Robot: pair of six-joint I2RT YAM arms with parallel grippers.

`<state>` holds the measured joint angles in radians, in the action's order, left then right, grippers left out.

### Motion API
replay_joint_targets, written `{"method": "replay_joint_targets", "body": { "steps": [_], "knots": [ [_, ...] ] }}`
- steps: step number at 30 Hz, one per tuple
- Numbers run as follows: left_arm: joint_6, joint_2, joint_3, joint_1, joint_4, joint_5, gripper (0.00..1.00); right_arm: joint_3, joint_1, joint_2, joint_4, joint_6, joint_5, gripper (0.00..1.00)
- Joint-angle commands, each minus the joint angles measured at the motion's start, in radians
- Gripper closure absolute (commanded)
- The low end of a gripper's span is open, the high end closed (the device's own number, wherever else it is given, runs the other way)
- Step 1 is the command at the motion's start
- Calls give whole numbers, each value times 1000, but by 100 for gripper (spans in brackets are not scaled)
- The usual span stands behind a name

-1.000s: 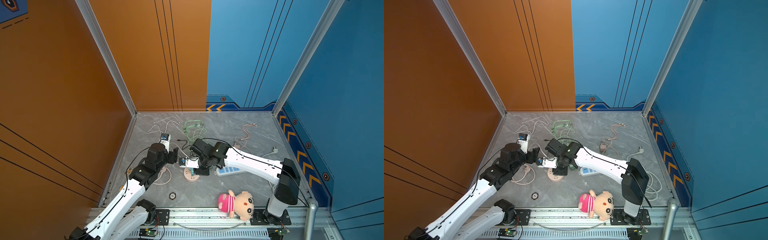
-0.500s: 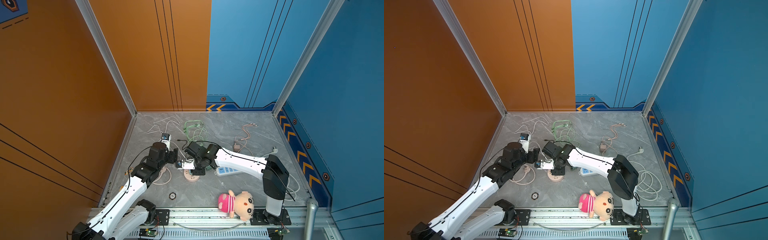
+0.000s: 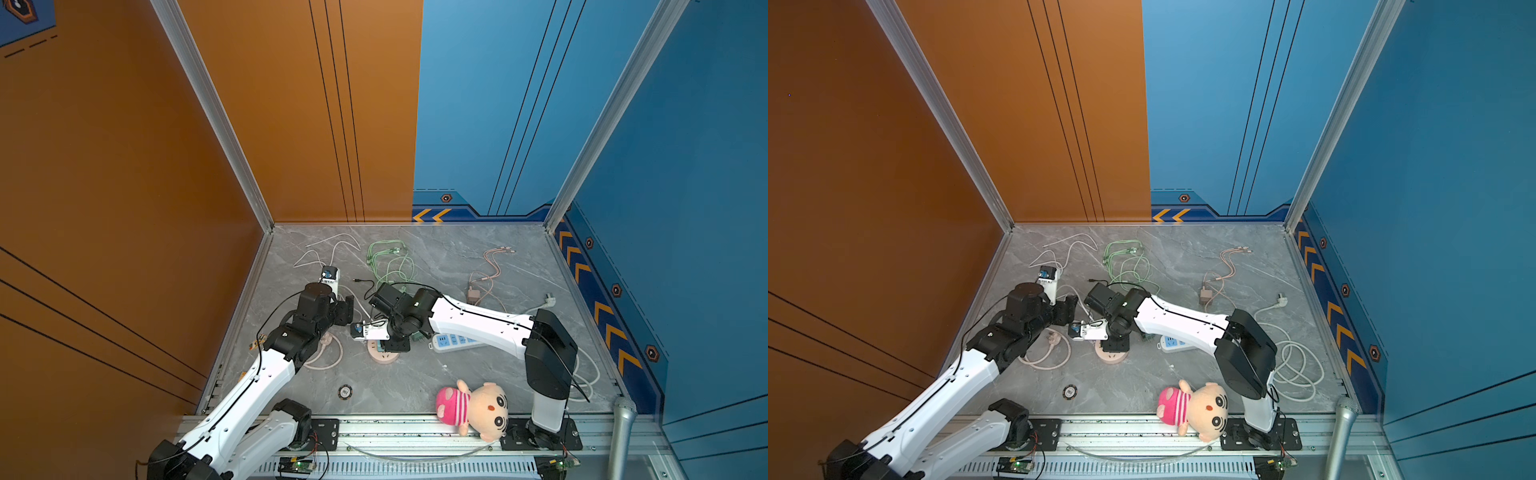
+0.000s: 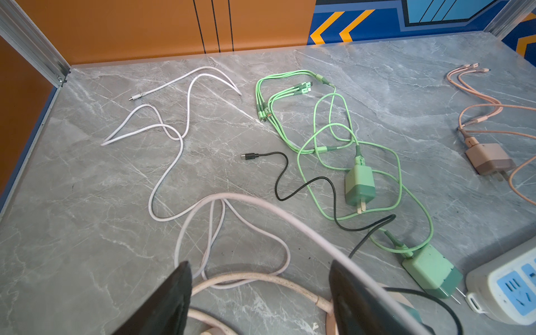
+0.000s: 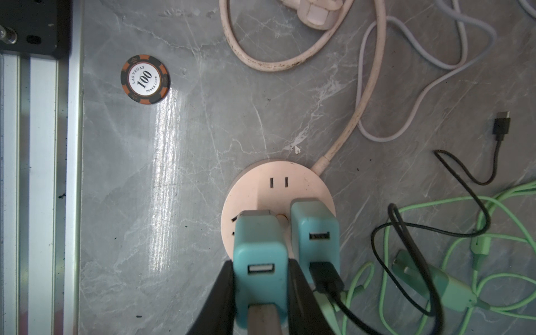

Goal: Insert plugs into power strip
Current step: Insert the plug into the socket.

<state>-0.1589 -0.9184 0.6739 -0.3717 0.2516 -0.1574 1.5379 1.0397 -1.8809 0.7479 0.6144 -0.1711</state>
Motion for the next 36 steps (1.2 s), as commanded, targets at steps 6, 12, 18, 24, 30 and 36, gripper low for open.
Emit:
{"method": "replay_joint_targets", "body": {
  "steps": [6,12,18,24,30,36],
  "knots": [
    [-12,5,-6,11,0,14,25,1,-11,-43,14,18,-23,100],
    [-10,9,-2,13,5,12,26,4,-5,-56,14,16,-17,100],
    [-11,7,-2,13,6,11,25,-13,3,-64,18,19,-5,100],
    [-11,5,-1,14,6,11,25,-35,6,-88,23,21,30,100],
    [-12,3,0,17,7,5,25,-55,26,-118,31,34,78,100],
    [-13,14,-3,17,13,-4,25,-54,24,-139,33,31,97,100]
  ]
}}
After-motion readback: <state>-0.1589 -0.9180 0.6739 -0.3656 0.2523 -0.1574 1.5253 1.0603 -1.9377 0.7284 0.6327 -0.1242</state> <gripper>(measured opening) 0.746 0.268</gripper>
